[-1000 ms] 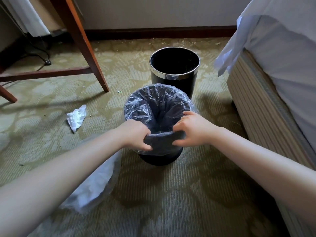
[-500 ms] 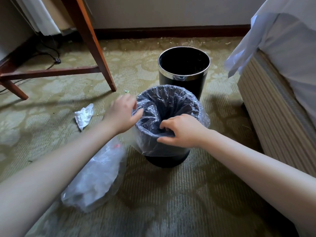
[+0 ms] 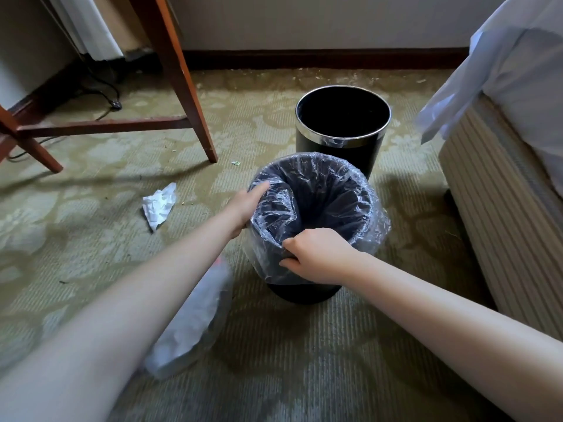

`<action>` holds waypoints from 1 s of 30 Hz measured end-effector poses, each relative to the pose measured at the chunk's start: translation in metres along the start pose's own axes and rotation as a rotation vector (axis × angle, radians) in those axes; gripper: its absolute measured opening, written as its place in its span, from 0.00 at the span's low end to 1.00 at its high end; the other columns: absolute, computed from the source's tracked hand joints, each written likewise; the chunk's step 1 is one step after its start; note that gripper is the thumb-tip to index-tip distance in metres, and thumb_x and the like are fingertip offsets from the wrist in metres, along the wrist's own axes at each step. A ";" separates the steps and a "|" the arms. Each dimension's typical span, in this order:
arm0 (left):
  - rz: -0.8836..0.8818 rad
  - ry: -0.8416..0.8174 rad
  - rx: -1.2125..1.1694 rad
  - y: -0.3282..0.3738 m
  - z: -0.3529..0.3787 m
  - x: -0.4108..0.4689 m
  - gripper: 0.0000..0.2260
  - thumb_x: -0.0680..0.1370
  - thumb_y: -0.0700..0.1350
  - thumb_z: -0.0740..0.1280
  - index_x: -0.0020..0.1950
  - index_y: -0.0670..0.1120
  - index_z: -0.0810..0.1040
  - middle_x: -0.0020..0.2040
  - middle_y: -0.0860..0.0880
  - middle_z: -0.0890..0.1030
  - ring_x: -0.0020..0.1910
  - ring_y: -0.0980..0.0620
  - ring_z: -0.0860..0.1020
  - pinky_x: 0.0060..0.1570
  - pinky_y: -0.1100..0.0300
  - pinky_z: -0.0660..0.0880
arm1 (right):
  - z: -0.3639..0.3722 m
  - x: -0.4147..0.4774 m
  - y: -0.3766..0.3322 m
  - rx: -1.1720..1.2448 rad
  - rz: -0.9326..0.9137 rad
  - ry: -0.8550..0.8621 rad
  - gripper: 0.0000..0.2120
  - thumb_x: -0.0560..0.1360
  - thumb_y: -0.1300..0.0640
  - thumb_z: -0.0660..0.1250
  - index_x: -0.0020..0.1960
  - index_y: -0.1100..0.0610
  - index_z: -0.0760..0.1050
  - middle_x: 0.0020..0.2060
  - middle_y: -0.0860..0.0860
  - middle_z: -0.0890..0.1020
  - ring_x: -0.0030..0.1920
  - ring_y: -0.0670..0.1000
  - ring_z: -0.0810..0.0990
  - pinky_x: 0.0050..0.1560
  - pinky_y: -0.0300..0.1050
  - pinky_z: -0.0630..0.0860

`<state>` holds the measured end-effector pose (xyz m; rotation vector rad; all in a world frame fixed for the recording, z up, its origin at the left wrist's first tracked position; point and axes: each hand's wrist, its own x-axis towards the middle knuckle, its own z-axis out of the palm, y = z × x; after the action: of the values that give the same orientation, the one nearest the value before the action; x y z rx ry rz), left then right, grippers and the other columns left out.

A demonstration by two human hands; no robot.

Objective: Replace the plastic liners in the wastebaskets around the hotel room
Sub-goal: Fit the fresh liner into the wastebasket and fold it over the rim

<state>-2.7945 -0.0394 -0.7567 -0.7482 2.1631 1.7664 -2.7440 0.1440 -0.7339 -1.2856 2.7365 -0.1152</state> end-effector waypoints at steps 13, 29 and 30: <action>0.519 0.269 1.244 0.039 0.021 -0.021 0.34 0.70 0.35 0.64 0.74 0.47 0.55 0.76 0.44 0.53 0.74 0.42 0.55 0.69 0.45 0.60 | -0.013 -0.012 0.013 0.037 -0.013 -0.014 0.17 0.77 0.43 0.60 0.39 0.56 0.73 0.32 0.49 0.77 0.36 0.54 0.76 0.38 0.45 0.73; 0.491 -0.235 1.707 0.041 0.041 -0.029 0.10 0.77 0.42 0.58 0.35 0.44 0.70 0.33 0.49 0.72 0.37 0.47 0.73 0.34 0.55 0.70 | -0.034 0.006 0.065 -0.029 0.047 0.152 0.19 0.80 0.48 0.53 0.48 0.54 0.81 0.44 0.49 0.83 0.47 0.54 0.80 0.46 0.50 0.77; 0.462 -0.229 1.748 0.040 0.038 -0.029 0.11 0.78 0.43 0.58 0.36 0.45 0.70 0.34 0.50 0.71 0.38 0.47 0.73 0.34 0.56 0.69 | -0.034 0.008 0.065 -0.074 0.097 -0.043 0.20 0.81 0.47 0.53 0.51 0.54 0.81 0.48 0.51 0.83 0.51 0.55 0.80 0.50 0.50 0.77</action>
<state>-2.7962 0.0089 -0.7173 0.4032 2.6319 -0.3889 -2.8036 0.1801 -0.7082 -1.1557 2.7846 0.0224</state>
